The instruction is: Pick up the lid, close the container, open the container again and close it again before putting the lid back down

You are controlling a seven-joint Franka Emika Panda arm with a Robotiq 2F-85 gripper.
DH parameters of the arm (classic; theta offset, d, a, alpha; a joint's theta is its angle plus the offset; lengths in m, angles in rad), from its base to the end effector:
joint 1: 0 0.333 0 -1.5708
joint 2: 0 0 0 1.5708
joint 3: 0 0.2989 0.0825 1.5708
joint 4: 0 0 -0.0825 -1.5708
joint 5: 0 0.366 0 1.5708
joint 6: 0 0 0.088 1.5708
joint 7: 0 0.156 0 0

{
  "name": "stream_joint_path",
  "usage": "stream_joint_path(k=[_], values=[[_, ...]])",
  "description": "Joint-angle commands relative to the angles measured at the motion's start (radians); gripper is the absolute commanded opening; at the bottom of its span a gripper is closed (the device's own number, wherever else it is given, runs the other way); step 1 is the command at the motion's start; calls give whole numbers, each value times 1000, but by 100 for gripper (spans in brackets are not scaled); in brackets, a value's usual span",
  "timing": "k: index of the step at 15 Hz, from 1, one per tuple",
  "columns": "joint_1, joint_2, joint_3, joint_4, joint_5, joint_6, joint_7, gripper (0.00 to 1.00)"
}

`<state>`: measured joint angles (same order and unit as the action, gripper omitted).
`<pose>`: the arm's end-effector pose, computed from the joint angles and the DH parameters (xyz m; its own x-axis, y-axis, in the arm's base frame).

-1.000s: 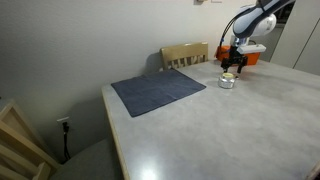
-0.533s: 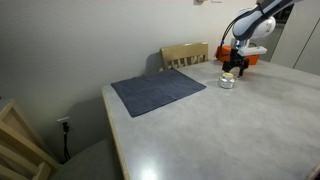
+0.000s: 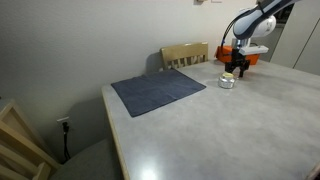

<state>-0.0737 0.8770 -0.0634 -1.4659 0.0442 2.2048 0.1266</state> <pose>0.6630 -0.0843 0.0987 0.9539 -0.2693 -0.1324 -0.2671 -0.9631 0.0340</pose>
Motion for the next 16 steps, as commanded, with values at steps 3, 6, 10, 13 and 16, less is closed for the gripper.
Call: stream_joint_path(k=[3,6,10,13,16], values=[[-9,16,3,48,-1,-72,-27,41],[8,-7,-5,24,-14,-57,-15,19],[32,-54,-9,-19,-39,-18,-6,9],[36,-69,-6,-20,-41,-18,-7,36],[28,-65,-3,-6,-32,-24,-12,55]])
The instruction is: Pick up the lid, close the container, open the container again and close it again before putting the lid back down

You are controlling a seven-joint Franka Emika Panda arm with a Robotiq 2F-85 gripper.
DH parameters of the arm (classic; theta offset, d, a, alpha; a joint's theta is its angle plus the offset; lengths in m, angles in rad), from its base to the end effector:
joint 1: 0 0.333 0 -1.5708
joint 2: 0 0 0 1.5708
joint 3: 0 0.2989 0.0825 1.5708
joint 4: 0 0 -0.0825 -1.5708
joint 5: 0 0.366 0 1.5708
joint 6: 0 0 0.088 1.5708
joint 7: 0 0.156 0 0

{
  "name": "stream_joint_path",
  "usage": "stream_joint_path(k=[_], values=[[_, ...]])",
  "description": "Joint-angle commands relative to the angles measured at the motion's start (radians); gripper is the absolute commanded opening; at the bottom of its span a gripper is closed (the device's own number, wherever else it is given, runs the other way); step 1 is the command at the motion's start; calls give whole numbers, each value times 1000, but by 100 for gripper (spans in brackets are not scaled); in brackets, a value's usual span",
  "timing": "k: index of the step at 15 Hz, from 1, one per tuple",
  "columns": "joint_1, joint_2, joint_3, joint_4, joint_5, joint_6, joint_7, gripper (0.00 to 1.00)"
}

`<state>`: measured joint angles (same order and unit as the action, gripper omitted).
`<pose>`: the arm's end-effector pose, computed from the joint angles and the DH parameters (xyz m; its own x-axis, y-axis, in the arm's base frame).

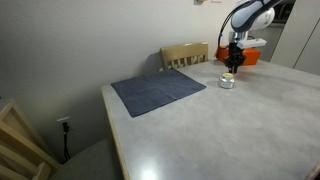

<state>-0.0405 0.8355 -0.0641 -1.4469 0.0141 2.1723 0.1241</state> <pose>0.6755 -0.0650 0.1319 0.9704 -0.2185 -0.1030 -0.2143 -0.9755 0.0500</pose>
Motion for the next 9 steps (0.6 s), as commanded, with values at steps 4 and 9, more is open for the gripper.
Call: stream_joint_path(k=[4,9], values=[[-32,0,4,5,14,0,-29,84],[-42,50,2,74,6,-30,-39,100]])
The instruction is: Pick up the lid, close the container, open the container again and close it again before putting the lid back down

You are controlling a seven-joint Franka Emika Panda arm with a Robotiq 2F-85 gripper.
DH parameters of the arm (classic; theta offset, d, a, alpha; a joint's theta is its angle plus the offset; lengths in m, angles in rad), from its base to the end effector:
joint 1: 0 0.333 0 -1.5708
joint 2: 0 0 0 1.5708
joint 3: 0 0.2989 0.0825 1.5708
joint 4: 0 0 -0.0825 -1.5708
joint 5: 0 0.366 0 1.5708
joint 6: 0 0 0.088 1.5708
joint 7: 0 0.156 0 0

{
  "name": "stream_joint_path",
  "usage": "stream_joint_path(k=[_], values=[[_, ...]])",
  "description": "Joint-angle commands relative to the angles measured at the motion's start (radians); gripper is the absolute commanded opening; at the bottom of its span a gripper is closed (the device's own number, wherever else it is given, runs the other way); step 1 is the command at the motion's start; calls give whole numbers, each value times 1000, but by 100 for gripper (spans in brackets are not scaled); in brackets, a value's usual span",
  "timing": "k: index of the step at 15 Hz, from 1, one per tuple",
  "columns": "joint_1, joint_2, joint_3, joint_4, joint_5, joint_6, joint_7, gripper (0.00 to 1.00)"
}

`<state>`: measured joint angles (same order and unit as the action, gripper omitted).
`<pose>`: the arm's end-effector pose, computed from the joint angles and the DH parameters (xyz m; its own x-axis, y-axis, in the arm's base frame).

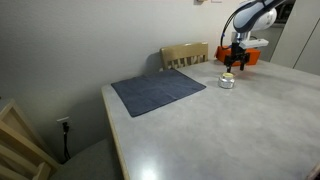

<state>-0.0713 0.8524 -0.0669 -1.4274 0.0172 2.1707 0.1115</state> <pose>0.6760 -0.0874 0.1282 0.9656 -0.2390 -0.1024 -0.2350 -0.9708 0.0490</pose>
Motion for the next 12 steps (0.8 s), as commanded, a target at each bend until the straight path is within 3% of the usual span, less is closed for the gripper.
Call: stream_joint_path(k=[1,12], values=[[-11,40,6,66,2,-32,-29,100],[-11,126,6,181,-1,-61,-34,100]])
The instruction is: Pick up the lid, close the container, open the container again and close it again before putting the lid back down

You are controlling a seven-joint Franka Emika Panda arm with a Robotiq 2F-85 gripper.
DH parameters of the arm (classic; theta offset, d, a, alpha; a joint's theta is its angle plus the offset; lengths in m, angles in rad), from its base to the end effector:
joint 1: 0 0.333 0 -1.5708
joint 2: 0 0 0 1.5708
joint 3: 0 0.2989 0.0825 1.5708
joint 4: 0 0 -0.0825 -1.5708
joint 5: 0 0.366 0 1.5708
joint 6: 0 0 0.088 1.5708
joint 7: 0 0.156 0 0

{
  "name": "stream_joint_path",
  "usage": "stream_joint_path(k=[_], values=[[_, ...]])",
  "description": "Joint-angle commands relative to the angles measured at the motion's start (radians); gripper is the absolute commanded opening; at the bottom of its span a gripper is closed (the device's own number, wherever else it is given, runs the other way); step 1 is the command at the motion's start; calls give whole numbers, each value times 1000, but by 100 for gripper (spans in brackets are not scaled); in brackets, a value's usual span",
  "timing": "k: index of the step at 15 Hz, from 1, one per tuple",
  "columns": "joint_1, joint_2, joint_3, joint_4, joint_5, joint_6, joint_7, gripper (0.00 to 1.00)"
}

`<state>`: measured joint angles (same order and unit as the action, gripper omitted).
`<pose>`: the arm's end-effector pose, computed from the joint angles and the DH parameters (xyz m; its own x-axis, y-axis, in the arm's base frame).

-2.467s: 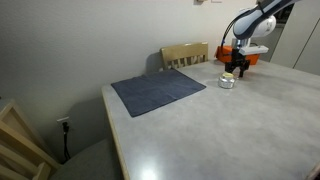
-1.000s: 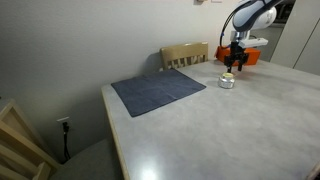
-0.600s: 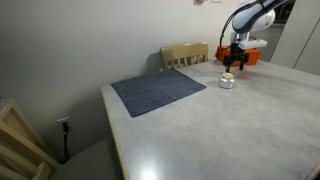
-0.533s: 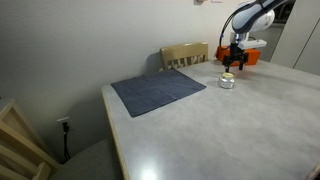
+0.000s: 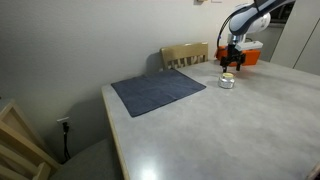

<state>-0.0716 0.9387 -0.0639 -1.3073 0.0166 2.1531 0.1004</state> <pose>0.6953 -0.0862 0.1161 0.9713 -0.2213 -0.0869 -0.2178 -0.9748 0.0475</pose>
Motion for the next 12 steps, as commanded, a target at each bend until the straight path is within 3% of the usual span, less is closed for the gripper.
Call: stream_joint_path(k=[1,12], values=[[-10,49,3,72,0,-51,-21,100],[-13,107,-2,151,-3,-103,-21,100]])
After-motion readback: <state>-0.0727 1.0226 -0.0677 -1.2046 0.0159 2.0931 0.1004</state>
